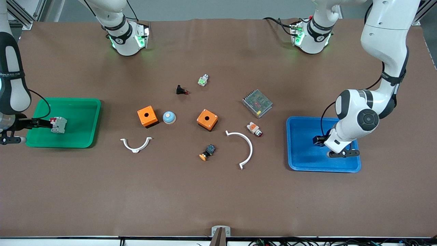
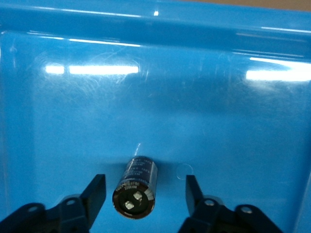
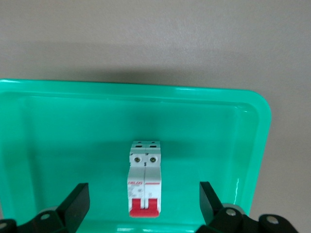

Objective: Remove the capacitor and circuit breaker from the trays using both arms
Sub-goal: 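Grasp the breaker with the right gripper while the left gripper grasps the capacitor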

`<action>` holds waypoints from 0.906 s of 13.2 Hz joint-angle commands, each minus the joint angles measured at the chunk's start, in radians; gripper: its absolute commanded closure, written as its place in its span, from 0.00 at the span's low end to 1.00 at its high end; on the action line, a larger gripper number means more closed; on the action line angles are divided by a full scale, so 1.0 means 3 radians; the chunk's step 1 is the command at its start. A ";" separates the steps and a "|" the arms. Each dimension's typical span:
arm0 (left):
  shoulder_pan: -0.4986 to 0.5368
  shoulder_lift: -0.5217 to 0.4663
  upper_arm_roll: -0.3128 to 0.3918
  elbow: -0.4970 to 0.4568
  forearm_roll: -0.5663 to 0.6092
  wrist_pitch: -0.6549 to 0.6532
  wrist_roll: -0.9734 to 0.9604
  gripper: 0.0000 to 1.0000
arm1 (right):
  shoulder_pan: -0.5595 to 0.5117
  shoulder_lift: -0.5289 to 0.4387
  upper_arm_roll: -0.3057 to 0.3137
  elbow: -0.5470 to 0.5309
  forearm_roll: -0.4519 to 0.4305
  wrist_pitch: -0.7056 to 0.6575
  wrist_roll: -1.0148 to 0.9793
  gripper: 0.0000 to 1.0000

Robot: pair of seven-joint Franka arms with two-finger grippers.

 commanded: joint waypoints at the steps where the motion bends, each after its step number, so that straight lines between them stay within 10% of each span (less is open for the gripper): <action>1: 0.0015 0.0020 -0.0006 0.0018 0.0044 -0.0017 0.0047 0.55 | -0.0108 0.0000 0.0061 -0.0215 0.0057 0.0262 -0.0089 0.00; 4: 0.0010 -0.0031 -0.0006 0.0039 0.0044 -0.0023 0.0032 1.00 | -0.0149 0.0030 0.0066 -0.0364 0.0057 0.0458 -0.0089 0.00; 7: -0.0071 -0.0373 -0.0077 0.0156 0.0044 -0.0404 0.0006 1.00 | -0.0159 0.0030 0.0066 -0.0426 0.0057 0.0458 -0.0089 0.15; 12: -0.0128 -0.0522 -0.0710 0.0805 0.0044 -0.1428 -0.0519 1.00 | -0.0154 0.0030 0.0066 -0.0426 0.0057 0.0458 -0.0089 0.67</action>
